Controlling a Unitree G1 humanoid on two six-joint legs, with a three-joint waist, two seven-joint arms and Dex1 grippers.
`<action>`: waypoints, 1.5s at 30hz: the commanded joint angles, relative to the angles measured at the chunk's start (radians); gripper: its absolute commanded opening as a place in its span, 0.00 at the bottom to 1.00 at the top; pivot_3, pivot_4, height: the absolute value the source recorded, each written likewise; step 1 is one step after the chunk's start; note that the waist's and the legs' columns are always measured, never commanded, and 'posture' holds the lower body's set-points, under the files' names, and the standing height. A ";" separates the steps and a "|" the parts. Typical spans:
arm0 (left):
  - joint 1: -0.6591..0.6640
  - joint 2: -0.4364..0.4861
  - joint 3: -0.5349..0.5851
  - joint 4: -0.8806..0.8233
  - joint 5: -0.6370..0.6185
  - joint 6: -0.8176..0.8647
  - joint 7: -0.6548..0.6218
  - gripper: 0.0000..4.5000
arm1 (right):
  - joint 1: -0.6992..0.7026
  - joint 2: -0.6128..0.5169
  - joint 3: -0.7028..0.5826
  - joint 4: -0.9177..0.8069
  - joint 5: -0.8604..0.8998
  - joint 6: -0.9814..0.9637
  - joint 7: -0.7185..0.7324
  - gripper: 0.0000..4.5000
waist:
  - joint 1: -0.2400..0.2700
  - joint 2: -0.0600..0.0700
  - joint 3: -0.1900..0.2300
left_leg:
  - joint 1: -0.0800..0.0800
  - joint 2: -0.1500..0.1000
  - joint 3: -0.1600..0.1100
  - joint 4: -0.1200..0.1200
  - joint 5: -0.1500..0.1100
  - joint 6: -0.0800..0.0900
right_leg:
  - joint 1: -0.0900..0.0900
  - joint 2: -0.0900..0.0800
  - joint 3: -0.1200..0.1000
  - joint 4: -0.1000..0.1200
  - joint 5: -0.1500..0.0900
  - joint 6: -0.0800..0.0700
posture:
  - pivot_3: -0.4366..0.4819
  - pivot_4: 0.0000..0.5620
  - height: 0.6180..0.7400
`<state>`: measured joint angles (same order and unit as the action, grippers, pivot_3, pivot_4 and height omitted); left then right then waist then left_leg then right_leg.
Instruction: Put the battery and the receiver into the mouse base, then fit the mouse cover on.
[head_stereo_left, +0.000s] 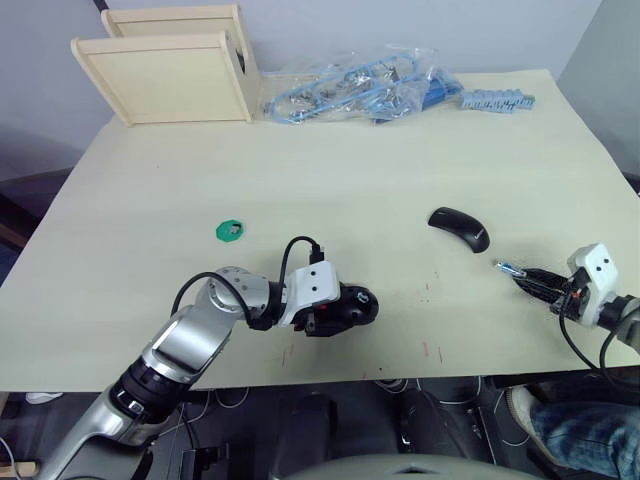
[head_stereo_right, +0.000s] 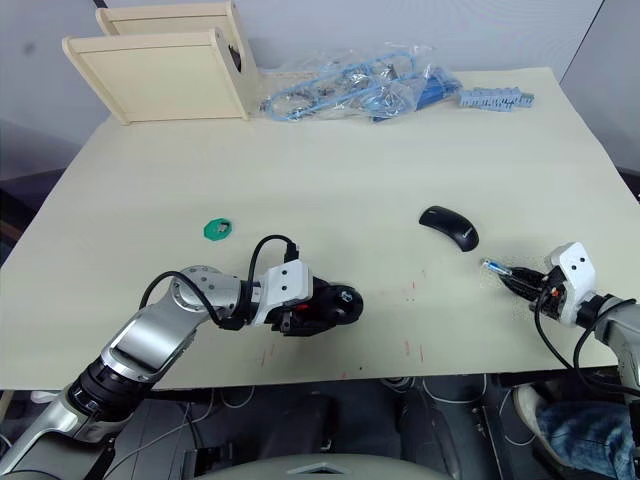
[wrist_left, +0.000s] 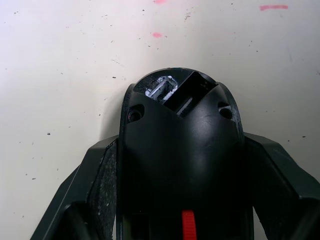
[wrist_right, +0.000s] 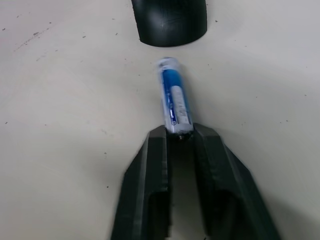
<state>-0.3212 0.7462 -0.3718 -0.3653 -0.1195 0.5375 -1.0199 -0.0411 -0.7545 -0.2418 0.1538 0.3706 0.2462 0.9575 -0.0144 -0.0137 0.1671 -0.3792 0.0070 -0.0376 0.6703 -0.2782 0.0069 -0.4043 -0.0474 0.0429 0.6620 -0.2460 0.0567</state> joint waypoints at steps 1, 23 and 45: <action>0.005 0.011 -0.007 -0.015 0.013 0.010 -0.002 0.66 | 0.001 -0.002 -0.001 -0.036 0.004 -0.013 0.013 0.00 | 0.000 0.000 0.000 | 0.000 0.000 0.000 0.000 0.000 0.000 | 0.000 0.000 0.000 0.000 0.000 0.000 | 0.48 0.27 1.00; -0.005 0.019 -0.013 0.015 0.019 -0.018 -0.024 0.66 | -0.116 -0.207 0.031 -0.867 0.463 0.837 -0.163 0.00 | -0.005 0.000 0.000 | 0.000 0.001 -0.001 0.000 0.000 0.000 | 0.000 0.000 0.000 0.000 0.000 0.000 | 0.48 0.27 1.00; 0.007 0.036 -0.011 -0.001 0.012 -0.008 -0.034 0.66 | -0.466 0.157 0.283 -0.754 0.931 1.368 -0.936 0.00 | -0.005 -0.004 0.001 | -0.003 0.000 -0.004 0.000 0.000 0.000 | -0.001 0.000 -0.003 -0.001 0.000 0.000 | 0.48 0.27 1.00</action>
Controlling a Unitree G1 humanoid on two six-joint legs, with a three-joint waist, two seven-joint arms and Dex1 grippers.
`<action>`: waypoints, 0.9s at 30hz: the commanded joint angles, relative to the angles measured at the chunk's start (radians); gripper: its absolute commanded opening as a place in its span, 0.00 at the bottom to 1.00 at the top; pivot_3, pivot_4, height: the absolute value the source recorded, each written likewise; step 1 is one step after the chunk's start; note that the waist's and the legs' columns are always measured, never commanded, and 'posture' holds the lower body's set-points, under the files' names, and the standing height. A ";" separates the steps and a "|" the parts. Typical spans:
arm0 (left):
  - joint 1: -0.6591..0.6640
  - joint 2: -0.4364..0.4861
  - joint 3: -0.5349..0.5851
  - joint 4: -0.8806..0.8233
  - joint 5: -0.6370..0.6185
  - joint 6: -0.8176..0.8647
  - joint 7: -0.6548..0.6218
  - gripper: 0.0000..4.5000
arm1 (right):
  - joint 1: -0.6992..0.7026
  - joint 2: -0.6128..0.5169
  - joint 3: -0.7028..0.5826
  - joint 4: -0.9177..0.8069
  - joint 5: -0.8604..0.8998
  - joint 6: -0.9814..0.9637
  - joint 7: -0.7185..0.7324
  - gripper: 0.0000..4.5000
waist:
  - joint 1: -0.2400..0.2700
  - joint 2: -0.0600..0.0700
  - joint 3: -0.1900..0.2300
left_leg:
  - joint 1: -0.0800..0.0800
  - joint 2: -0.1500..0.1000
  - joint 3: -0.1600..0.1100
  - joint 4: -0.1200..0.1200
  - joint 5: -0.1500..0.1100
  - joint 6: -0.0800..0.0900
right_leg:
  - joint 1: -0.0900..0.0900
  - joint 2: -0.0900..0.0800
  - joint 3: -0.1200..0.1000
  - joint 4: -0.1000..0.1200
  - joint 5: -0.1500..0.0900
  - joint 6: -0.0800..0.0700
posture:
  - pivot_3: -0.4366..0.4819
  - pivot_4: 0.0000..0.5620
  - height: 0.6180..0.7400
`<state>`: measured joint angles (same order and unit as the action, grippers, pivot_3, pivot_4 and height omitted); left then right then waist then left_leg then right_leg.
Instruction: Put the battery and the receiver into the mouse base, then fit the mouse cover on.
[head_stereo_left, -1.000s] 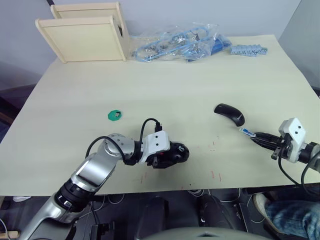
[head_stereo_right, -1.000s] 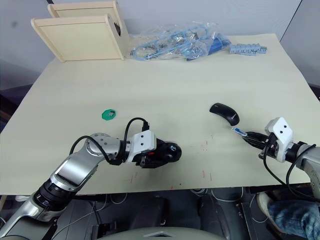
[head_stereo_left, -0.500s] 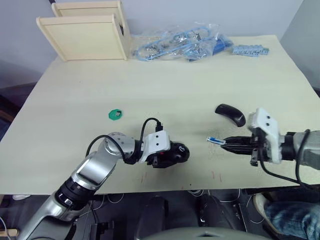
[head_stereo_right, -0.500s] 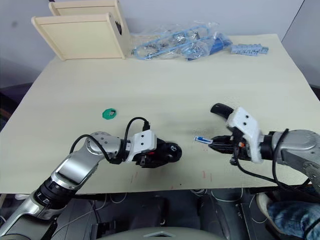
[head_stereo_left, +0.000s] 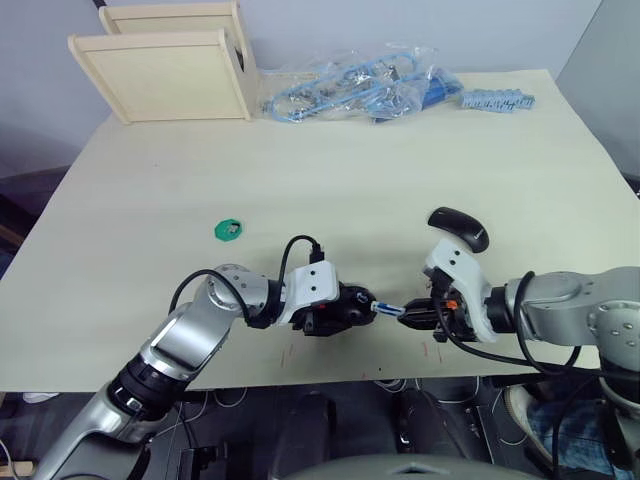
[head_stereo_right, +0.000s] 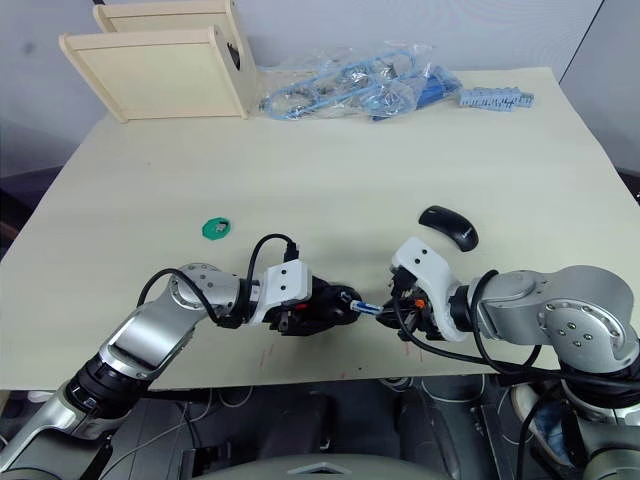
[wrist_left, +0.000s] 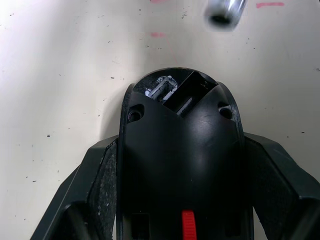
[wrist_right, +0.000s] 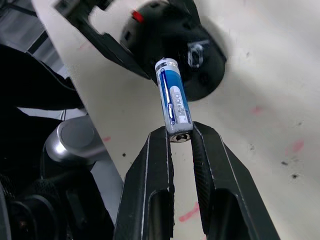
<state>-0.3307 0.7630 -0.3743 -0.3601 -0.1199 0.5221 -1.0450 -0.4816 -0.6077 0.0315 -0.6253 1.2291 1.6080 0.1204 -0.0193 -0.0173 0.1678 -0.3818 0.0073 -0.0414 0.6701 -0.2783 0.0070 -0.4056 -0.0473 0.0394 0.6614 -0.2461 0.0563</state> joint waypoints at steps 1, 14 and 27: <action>0.018 0.020 -0.008 -0.006 0.012 0.007 -0.010 0.66 | -0.031 0.014 0.016 0.040 0.095 0.006 -0.133 0.00 | 0.000 0.000 0.000 | 0.000 0.000 0.000 0.000 0.000 0.000 | 0.000 0.000 0.000 0.000 0.000 0.000 | 0.48 0.27 1.00; 0.020 0.020 -0.013 0.001 0.016 0.001 -0.014 0.66 | -0.103 0.009 0.168 0.180 0.413 -0.095 -0.490 0.00 | -0.006 0.000 0.000 | -0.002 0.000 0.000 0.000 0.000 0.000 | -0.002 0.000 0.000 0.000 0.000 0.000 | 0.48 0.27 1.00; 0.017 0.014 -0.017 0.020 0.023 -0.014 -0.017 0.66 | -0.221 -0.075 0.437 0.255 0.706 -0.369 -0.809 0.00 | -0.014 0.000 0.000 | -0.002 0.000 0.000 0.000 0.000 0.000 | -0.003 0.000 0.001 0.000 0.000 0.000 | 0.48 0.27 1.00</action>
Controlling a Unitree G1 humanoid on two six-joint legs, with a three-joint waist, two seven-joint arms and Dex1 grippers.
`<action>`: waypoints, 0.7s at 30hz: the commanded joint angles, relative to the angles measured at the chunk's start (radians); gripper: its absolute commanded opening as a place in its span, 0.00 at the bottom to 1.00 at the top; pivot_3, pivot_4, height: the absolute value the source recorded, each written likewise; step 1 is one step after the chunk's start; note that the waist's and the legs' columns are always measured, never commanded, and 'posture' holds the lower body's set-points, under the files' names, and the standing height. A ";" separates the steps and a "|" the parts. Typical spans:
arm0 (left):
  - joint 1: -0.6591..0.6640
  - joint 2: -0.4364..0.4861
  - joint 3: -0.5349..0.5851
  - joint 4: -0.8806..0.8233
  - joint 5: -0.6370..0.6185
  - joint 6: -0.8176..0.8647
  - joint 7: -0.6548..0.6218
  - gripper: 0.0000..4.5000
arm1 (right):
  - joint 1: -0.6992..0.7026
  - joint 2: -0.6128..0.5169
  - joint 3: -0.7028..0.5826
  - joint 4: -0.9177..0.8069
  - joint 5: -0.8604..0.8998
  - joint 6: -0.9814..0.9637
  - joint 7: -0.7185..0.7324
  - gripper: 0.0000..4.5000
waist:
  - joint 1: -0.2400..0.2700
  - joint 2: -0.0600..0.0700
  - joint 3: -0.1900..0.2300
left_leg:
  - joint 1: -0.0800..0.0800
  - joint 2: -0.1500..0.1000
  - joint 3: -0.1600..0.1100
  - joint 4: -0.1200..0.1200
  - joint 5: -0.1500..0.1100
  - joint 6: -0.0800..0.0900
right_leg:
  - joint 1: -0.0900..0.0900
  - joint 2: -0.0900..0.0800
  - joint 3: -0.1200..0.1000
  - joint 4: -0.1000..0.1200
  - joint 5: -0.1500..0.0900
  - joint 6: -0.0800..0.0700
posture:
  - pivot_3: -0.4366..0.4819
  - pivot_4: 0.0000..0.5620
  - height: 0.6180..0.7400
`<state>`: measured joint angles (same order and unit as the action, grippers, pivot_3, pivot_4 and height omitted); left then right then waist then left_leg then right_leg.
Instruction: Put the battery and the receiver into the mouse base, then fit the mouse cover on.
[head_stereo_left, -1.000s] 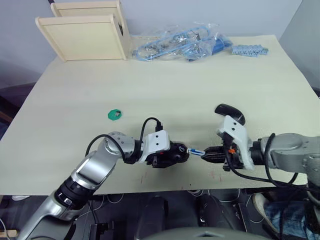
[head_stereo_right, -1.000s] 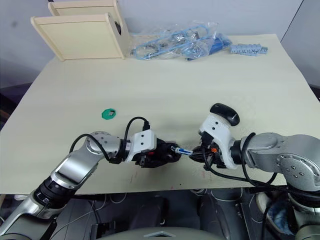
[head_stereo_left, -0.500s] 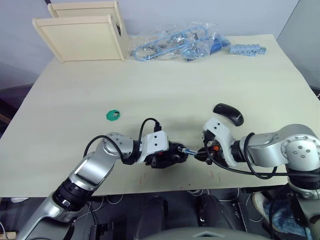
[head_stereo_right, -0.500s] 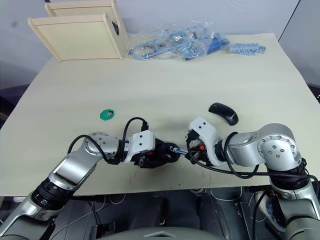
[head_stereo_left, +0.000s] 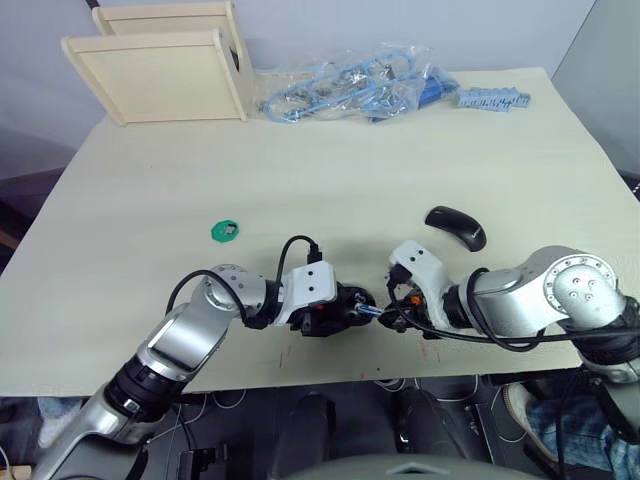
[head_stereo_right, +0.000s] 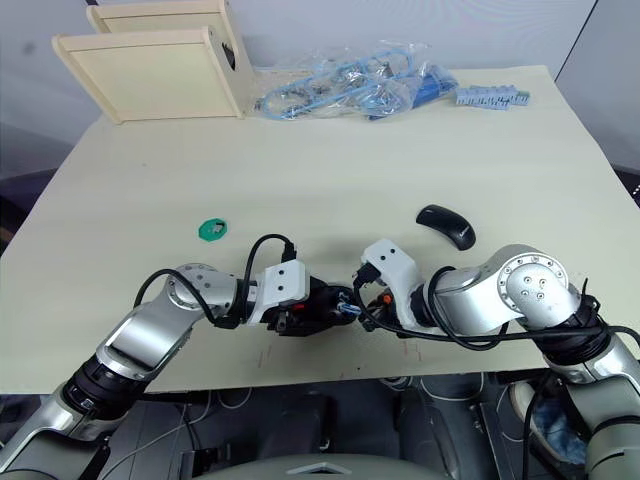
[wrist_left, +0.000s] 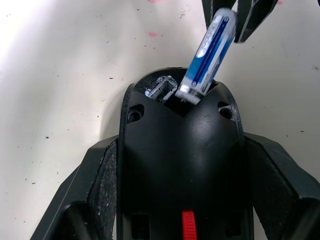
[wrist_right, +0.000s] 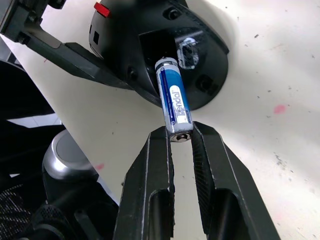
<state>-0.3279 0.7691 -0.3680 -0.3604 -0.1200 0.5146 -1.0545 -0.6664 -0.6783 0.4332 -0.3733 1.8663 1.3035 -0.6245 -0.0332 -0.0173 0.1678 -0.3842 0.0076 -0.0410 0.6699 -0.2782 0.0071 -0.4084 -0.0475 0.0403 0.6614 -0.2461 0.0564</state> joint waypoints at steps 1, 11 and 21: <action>0.017 0.008 -0.024 0.025 0.024 -0.012 -0.008 0.66 | -0.048 -0.008 0.055 0.007 0.085 -0.079 -0.081 0.00 | 0.000 0.000 0.000 | 0.000 0.000 0.000 0.000 0.000 0.000 | 0.000 0.000 0.000 0.000 0.000 0.000 | 0.48 0.27 1.00; 0.030 0.001 -0.026 0.038 0.031 -0.035 -0.003 0.66 | -0.108 0.004 0.141 0.058 0.106 -0.126 -0.102 0.00 | -0.001 0.000 0.000 | 0.000 0.000 -0.001 0.000 0.000 0.000 | 0.000 0.000 0.000 0.000 0.000 0.000 | 0.48 0.27 1.00; 0.031 0.002 -0.021 0.018 0.022 -0.011 0.003 0.66 | -0.109 -0.073 0.079 0.010 0.063 -0.089 0.028 0.69 | 0.001 0.001 0.000 | -0.002 0.000 -0.006 0.000 0.000 0.000 | -0.001 0.000 -0.001 -0.001 0.000 0.000 | 0.48 0.27 1.00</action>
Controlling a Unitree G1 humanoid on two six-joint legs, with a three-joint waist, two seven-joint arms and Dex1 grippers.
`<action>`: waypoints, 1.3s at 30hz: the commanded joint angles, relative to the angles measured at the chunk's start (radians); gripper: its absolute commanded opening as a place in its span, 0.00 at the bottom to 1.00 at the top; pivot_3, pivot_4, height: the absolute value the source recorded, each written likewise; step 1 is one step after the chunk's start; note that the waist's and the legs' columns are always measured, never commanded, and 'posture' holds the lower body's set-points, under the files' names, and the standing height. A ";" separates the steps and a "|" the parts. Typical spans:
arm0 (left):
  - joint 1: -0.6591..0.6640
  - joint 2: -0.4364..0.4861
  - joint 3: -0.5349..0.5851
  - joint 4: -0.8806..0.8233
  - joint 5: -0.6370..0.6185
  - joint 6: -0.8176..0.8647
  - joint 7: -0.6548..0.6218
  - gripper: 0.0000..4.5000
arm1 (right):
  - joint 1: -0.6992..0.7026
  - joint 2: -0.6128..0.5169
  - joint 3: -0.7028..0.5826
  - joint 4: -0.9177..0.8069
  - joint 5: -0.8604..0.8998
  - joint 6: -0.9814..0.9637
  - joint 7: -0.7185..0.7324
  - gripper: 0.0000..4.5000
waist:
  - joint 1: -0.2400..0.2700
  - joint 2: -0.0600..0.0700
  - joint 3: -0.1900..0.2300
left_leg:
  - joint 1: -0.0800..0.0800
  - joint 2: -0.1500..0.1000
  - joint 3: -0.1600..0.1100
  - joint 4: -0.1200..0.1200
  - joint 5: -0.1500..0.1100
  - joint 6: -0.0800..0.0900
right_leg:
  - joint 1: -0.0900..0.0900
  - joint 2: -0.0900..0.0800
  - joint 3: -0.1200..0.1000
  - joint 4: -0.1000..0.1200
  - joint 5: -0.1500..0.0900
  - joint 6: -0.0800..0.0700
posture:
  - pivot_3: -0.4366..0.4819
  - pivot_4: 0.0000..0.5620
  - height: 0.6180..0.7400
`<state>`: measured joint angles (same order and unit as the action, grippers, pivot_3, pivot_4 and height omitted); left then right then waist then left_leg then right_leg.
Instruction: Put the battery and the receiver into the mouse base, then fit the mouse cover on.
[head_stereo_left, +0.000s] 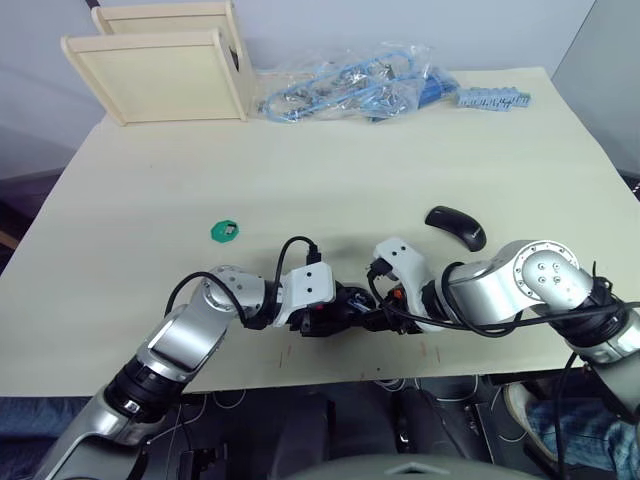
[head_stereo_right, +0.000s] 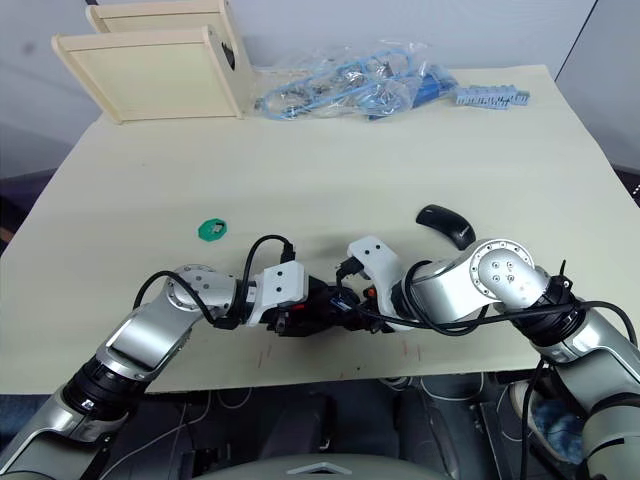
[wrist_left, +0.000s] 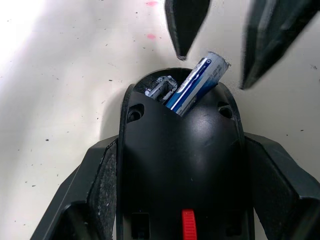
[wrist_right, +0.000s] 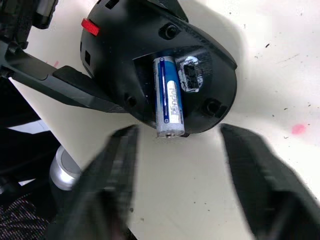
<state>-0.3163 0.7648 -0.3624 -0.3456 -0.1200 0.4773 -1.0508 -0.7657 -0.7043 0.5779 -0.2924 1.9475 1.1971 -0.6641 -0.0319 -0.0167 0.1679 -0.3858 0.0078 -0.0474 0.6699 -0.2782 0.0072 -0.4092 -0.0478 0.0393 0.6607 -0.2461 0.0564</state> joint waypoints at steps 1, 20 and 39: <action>0.020 0.007 -0.025 0.001 0.021 0.029 -0.001 0.66 | -0.005 -0.064 -0.082 -0.094 -0.046 0.025 0.102 0.69 | 0.000 0.000 0.000 | 0.000 0.000 0.000 0.000 0.000 0.000 | 0.000 0.000 0.000 0.000 0.000 0.000 | 0.48 0.27 1.00; 0.019 0.016 -0.021 -0.006 0.018 0.035 -0.012 0.66 | 0.533 -0.153 -0.336 -0.477 -0.962 -0.456 1.037 0.69 | 0.006 0.000 0.000 | -0.001 0.000 -0.002 0.000 0.000 0.000 | 0.000 0.001 -0.003 -0.002 0.000 0.000 | 0.48 0.27 1.00; 0.019 0.023 -0.020 -0.004 0.016 0.042 -0.014 0.66 | 0.696 0.158 -0.199 -0.149 -1.484 -0.918 1.397 0.01 | 0.002 -0.001 0.000 | 0.001 0.000 -0.001 0.000 0.000 0.000 | 0.000 0.001 -0.001 0.000 0.000 0.000 | 0.48 0.27 1.00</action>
<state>-0.3152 0.7733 -0.3612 -0.3616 -0.1200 0.5042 -1.0524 -0.0696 -0.5561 0.3809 -0.4287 0.4760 0.3067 0.7171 -0.0298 -0.0175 0.1678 -0.3846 0.0074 -0.0485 0.6695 -0.2782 0.0070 -0.4089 -0.0466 0.0384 0.6610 -0.2464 0.0563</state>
